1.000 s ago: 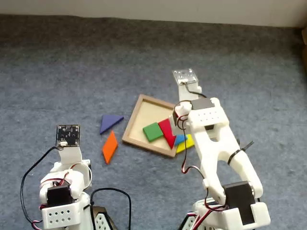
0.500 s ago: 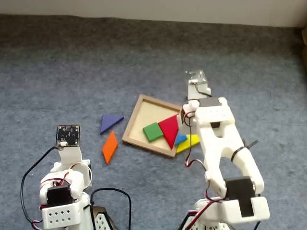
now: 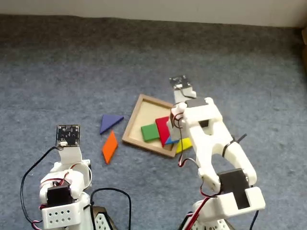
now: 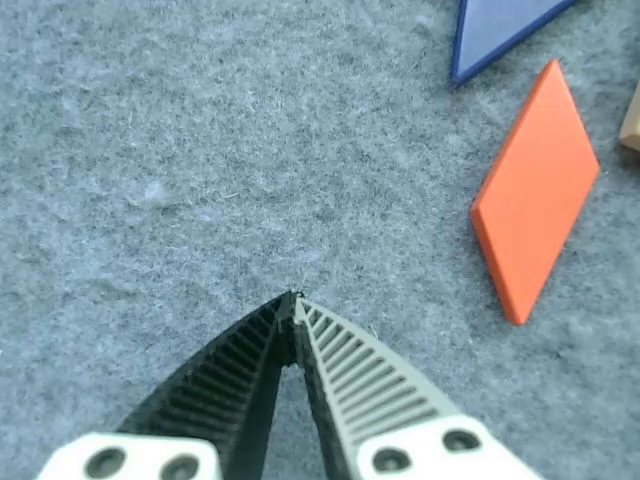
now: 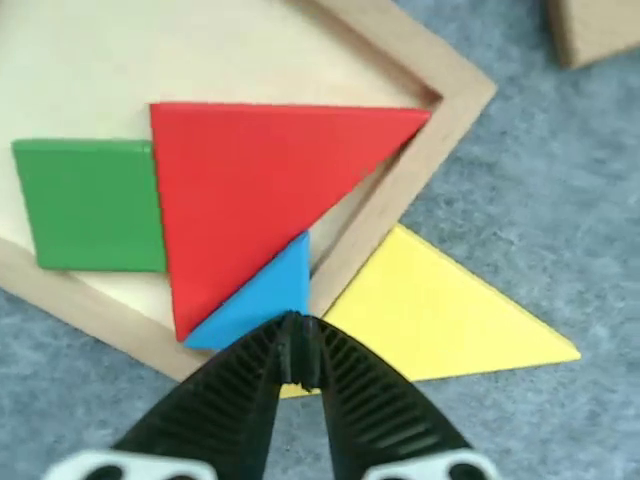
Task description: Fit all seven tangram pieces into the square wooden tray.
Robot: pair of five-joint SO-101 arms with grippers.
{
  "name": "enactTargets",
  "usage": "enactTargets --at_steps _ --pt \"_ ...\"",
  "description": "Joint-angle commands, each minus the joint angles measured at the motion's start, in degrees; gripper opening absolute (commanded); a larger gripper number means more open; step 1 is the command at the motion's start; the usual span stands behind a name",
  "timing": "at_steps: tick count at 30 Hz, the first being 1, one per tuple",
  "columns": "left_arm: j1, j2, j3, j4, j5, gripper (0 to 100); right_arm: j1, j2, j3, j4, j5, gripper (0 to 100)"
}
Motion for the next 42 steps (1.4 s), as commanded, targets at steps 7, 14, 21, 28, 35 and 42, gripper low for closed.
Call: enactTargets --at_steps 7,14,21,28,35,42 --pt "-0.48 -1.54 1.10 0.26 -0.18 1 -2.15 -0.04 -1.80 -4.09 0.88 0.5" --pt "-0.48 -1.54 1.10 0.26 -0.18 1 -2.33 -0.04 -1.89 -5.93 0.88 0.5" --pt "-0.48 -1.54 1.10 0.26 -0.18 1 -2.15 -0.22 -1.89 -5.58 0.88 0.5" --pt "-0.48 -1.54 1.10 0.26 -0.18 1 -2.51 -0.22 -1.89 -7.25 0.53 0.5" --pt "-0.48 -1.54 1.10 0.26 -0.18 1 -2.42 0.31 -1.71 -13.49 0.44 0.5" --pt "-0.48 -1.54 1.10 0.26 -0.18 1 -2.51 -0.22 -1.80 -9.89 0.44 0.5"
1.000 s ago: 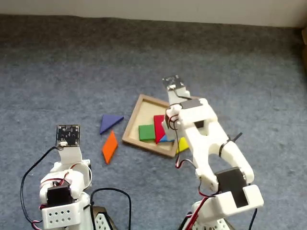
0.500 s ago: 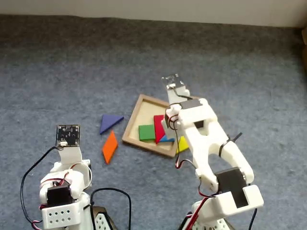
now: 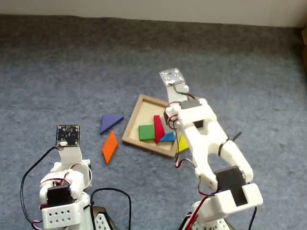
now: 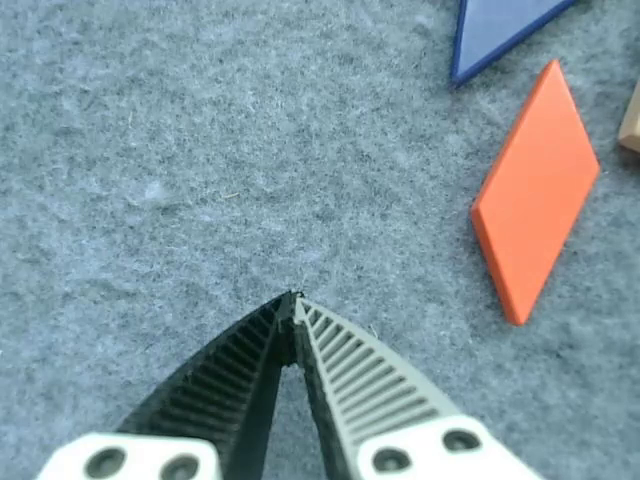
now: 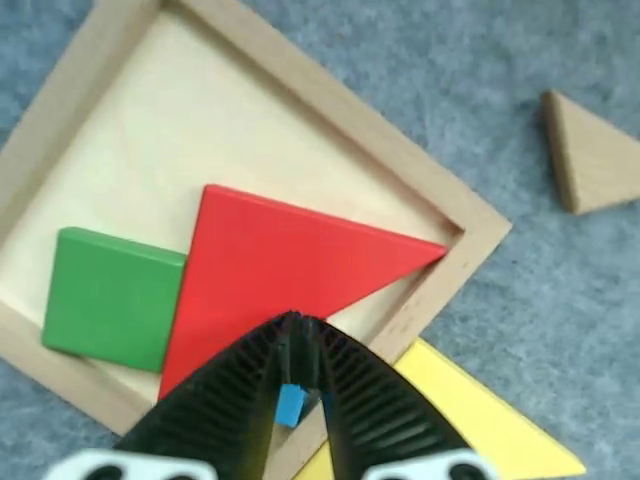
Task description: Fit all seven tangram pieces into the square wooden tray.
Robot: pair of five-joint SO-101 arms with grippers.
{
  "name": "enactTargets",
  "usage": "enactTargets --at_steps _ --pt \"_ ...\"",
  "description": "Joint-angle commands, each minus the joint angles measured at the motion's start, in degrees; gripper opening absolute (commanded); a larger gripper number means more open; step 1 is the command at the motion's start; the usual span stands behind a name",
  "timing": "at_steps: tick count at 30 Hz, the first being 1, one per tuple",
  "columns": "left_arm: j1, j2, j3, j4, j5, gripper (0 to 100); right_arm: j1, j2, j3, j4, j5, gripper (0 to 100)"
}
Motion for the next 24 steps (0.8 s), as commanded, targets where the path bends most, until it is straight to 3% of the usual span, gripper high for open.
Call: enactTargets --at_steps 1,9,18,24 --pt "-0.48 -1.54 1.10 0.26 -0.18 1 -0.66 -1.19 -1.89 2.33 0.18 0.5" --pt "-0.48 -1.54 1.10 0.26 -0.18 1 -2.68 -0.92 0.48 3.82 0.26 0.5" --pt "-0.48 -1.54 1.10 0.26 -0.18 1 -12.00 -1.19 2.15 10.77 0.62 0.5" --pt "-0.48 -1.54 1.10 0.26 -0.18 1 -10.77 -2.51 0.75 14.46 0.62 0.5"
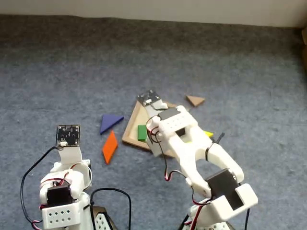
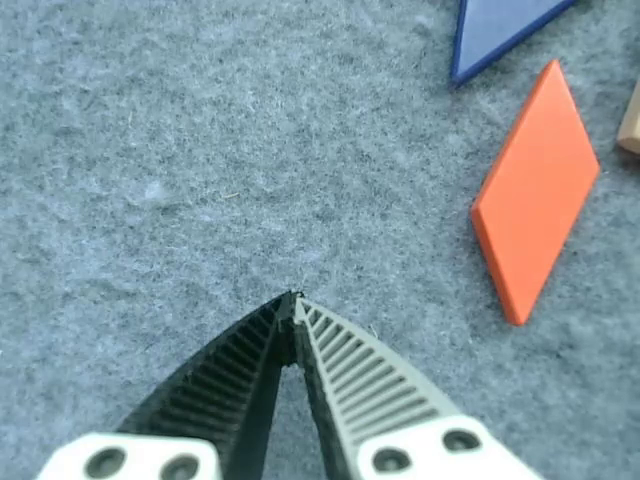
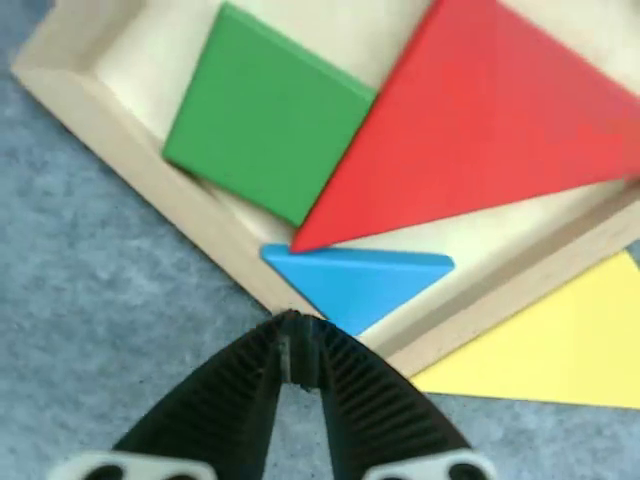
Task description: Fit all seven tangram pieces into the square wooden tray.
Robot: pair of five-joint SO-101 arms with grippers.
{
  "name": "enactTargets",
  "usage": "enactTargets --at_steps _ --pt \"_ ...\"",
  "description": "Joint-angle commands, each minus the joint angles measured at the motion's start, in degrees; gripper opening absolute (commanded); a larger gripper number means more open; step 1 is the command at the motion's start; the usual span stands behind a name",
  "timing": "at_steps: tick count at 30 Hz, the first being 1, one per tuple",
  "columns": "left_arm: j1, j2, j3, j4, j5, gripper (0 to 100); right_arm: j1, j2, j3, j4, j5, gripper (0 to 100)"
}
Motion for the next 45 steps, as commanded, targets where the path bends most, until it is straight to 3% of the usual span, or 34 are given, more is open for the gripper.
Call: enactTargets --at_steps 1,8,28,45 --pt "-0.48 -1.54 1.10 0.26 -0.18 1 1.19 -3.65 -1.98 1.27 0.53 0.5" --pt "-0.48 -1.54 1.10 0.26 -0.18 1 4.35 -11.56 0.22 -4.00 0.18 0.5" --pt "-0.48 -1.54 1.10 0.26 -0.18 1 4.44 -11.30 6.99 -23.52 0.18 0.5" --pt "-0.48 -1.54 1.10 0.26 -0.18 1 6.46 1.98 2.86 -24.04 0.35 0.5"
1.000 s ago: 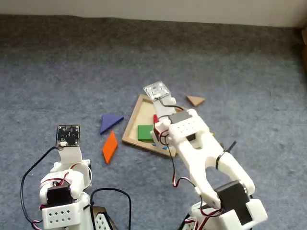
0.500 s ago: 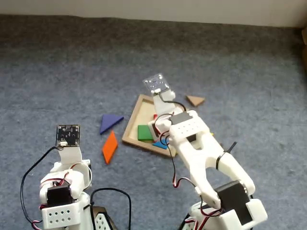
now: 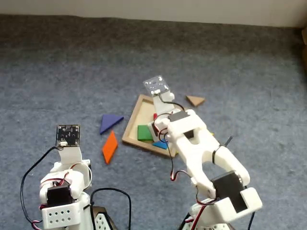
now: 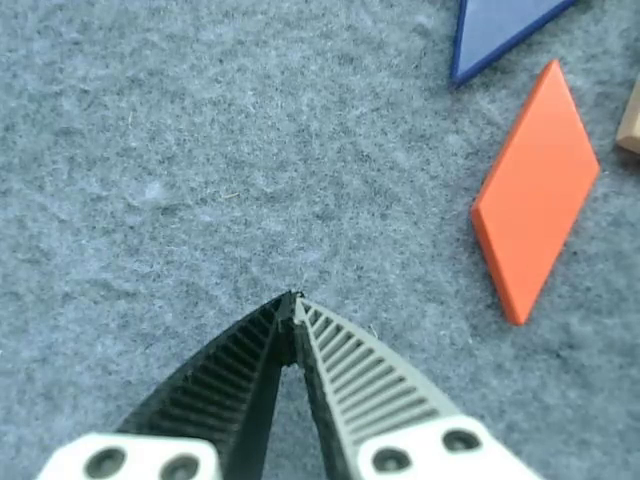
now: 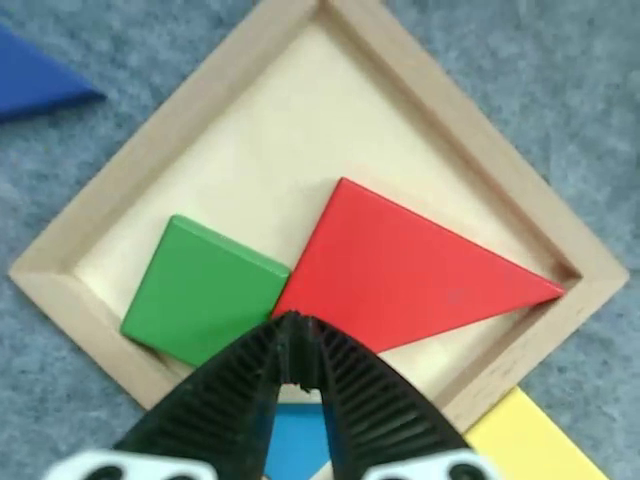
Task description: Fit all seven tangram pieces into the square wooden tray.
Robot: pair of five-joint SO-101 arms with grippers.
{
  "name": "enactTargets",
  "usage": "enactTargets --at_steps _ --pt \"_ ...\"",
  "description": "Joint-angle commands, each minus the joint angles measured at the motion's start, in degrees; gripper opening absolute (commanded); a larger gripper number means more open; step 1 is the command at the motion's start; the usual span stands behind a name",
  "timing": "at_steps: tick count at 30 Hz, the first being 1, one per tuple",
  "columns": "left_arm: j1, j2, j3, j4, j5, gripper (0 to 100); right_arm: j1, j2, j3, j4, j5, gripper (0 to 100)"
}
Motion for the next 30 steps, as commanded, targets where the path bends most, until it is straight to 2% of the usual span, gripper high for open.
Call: enactTargets --at_steps 1,14,24,30 --pt "-0.48 -1.54 1.10 0.26 -0.18 1 1.63 1.54 -2.95 -0.92 0.35 0.5" --pt "-0.48 -1.54 1.10 0.26 -0.18 1 1.89 0.75 -6.20 -5.41 0.44 0.5" --pt "-0.48 -1.54 1.10 0.26 -0.18 1 1.89 -13.76 -4.70 9.45 0.26 0.5" --pt "-0.48 -1.54 1.10 0.26 -0.18 1 1.80 -14.37 0.84 10.68 0.44 0.5"
